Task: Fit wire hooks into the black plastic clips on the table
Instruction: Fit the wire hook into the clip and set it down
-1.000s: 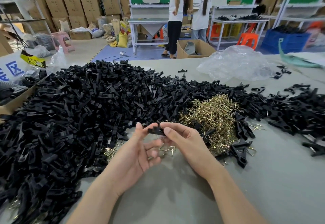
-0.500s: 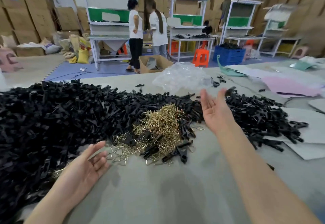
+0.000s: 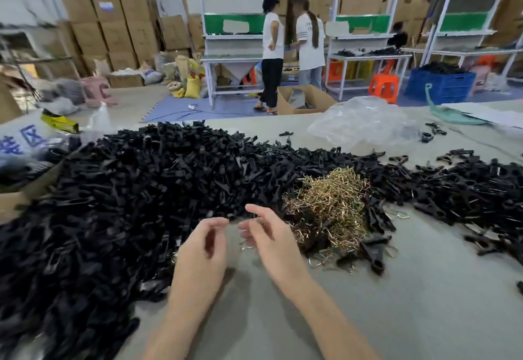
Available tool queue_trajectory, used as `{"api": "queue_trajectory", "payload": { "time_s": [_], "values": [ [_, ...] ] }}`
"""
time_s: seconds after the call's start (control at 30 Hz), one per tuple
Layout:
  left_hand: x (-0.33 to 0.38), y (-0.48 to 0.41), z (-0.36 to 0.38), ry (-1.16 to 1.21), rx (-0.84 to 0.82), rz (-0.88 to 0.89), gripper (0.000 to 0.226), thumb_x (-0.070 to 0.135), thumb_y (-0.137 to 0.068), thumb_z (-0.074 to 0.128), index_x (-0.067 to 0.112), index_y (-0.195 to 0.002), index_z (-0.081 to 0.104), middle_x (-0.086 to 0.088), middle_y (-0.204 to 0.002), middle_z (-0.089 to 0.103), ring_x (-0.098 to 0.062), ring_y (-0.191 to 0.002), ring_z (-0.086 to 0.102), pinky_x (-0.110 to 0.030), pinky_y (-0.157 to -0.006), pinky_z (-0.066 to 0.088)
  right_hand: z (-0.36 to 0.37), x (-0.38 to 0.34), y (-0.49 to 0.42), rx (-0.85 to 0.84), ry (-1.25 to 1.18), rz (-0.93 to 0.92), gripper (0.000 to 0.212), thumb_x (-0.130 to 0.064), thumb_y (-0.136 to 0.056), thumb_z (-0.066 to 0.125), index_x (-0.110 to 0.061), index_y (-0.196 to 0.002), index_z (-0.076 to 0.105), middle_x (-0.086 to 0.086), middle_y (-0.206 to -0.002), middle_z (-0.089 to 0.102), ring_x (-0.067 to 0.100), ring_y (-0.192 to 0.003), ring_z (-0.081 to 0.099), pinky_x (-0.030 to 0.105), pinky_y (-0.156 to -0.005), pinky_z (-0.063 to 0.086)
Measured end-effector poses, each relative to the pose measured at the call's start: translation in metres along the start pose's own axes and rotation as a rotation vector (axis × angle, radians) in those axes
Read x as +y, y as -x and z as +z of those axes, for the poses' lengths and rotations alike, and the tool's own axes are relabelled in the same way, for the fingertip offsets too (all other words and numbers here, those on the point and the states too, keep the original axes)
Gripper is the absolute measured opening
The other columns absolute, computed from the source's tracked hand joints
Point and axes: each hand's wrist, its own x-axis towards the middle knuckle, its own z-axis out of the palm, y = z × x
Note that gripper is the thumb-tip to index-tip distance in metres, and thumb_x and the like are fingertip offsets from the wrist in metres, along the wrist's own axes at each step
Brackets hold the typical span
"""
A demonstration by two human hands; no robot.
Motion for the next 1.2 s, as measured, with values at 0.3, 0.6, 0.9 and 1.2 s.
{"api": "queue_trajectory", "payload": {
  "time_s": [0.3, 0.6, 0.9, 1.2],
  "values": [
    [-0.033, -0.023, -0.011, -0.949, 0.089, -0.021, 0.045, 0.038, -0.094, 0.062, 0.01, -0.13, 0.063, -0.017, -0.115, 0.068, -0.04, -0.117, 0.055, -0.06, -0.112, 0.026, 0.006, 0.019, -0.019, -0.024, -0.011, 0.018, 0.034, -0.004, -0.104, 0.047, -0.029, -0.109, 0.069, -0.005, -0.087, 0.074, 0.013, -0.077, 0.067, 0.027, -0.075, 0.059],
    [-0.028, -0.022, -0.019, -0.819, 0.106, 0.009, 0.021, 0.022, -0.097, 0.06, 0.02, -0.118, 0.066, -0.001, -0.107, 0.071, -0.027, -0.099, 0.061, -0.041, -0.099, 0.03, -0.001, 0.021, -0.027, -0.059, -0.212, 0.1, 0.028, -0.005, -0.104, 0.049, -0.019, -0.108, 0.073, 0.003, -0.088, 0.075, 0.015, -0.078, 0.069, 0.025, -0.072, 0.056],
    [-0.012, -0.022, -0.017, -0.547, 0.11, 0.105, 0.021, 0.017, -0.097, 0.06, 0.019, -0.118, 0.065, 0.007, -0.112, 0.067, -0.021, -0.105, 0.053, -0.034, -0.093, 0.037, 0.002, 0.018, -0.024, -0.097, -0.154, 0.044, 0.029, -0.004, -0.103, 0.05, -0.023, -0.11, 0.071, -0.001, -0.091, 0.075, 0.013, -0.079, 0.069, 0.023, -0.073, 0.057],
    [0.005, -0.018, -0.007, 0.292, 0.04, -0.122, 0.027, 0.014, -0.094, 0.067, 0.039, -0.105, 0.068, 0.019, -0.097, 0.07, 0.001, -0.087, 0.064, -0.008, -0.075, 0.047, 0.01, 0.019, -0.017, -0.182, 0.211, -0.092, 0.035, -0.038, -0.092, 0.072, -0.055, -0.119, 0.061, -0.03, -0.11, 0.062, -0.011, -0.1, 0.063, 0.002, -0.08, 0.042]
  ]
}}
